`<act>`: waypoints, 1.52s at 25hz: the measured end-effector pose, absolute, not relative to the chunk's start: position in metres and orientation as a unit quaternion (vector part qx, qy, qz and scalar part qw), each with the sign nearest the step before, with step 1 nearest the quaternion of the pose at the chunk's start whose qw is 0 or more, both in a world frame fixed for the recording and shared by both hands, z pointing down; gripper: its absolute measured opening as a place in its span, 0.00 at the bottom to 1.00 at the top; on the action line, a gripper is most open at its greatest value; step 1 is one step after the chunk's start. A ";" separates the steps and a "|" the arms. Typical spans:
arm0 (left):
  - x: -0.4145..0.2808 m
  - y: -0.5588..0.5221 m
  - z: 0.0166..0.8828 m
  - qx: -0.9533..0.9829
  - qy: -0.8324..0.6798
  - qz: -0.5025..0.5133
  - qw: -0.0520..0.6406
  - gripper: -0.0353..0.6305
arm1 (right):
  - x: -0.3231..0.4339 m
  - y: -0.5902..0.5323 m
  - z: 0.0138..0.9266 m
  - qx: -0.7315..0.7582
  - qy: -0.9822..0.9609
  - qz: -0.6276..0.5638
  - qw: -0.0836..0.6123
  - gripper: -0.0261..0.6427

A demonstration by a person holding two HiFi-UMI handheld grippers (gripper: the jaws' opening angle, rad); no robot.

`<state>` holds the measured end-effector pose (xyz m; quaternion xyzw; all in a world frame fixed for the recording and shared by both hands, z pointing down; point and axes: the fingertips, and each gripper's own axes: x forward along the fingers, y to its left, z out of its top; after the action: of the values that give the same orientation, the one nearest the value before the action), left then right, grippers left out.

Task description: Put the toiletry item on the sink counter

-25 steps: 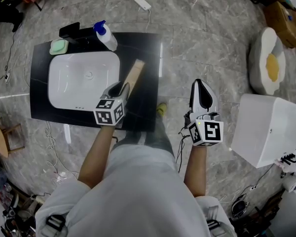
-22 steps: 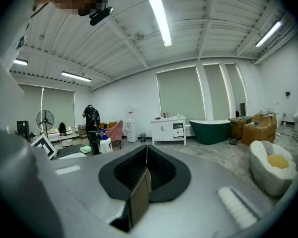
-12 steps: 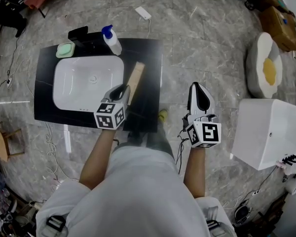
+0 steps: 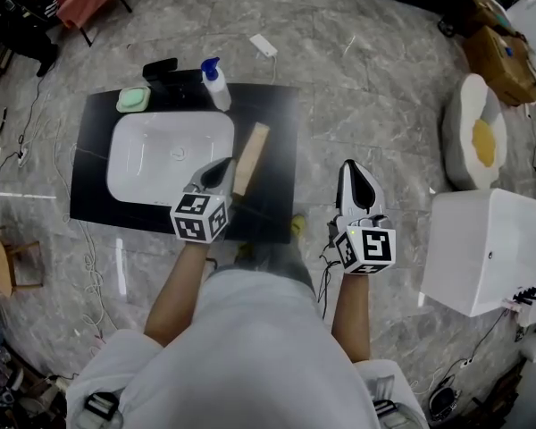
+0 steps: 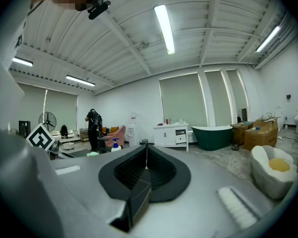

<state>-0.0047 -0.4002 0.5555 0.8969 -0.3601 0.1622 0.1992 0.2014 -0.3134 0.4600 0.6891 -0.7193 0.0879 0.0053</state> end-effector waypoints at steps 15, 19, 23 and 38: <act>-0.040 -0.389 0.468 0.917 -0.362 0.107 0.128 0.05 | 0.166 -0.289 0.425 0.689 -0.722 0.068 -0.003 0.05; -0.049 -0.385 0.447 0.921 -0.362 0.094 0.111 0.05 | 0.161 -0.281 0.418 0.694 -0.716 0.067 0.000 0.05; -0.058 -0.380 0.423 0.924 -0.362 0.077 0.093 0.05 | 0.156 -0.270 0.411 0.700 -0.711 0.066 -0.003 0.05; -0.091 -0.358 0.367 0.929 -0.367 0.037 0.039 0.05 | 0.133 -0.235 0.397 0.710 -0.702 0.049 -0.007 0.05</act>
<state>-0.0907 -0.3585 0.3666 0.9287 -0.3670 0.0365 0.0390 0.1332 -0.2355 0.3966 0.7102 -0.7022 0.0489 -0.0069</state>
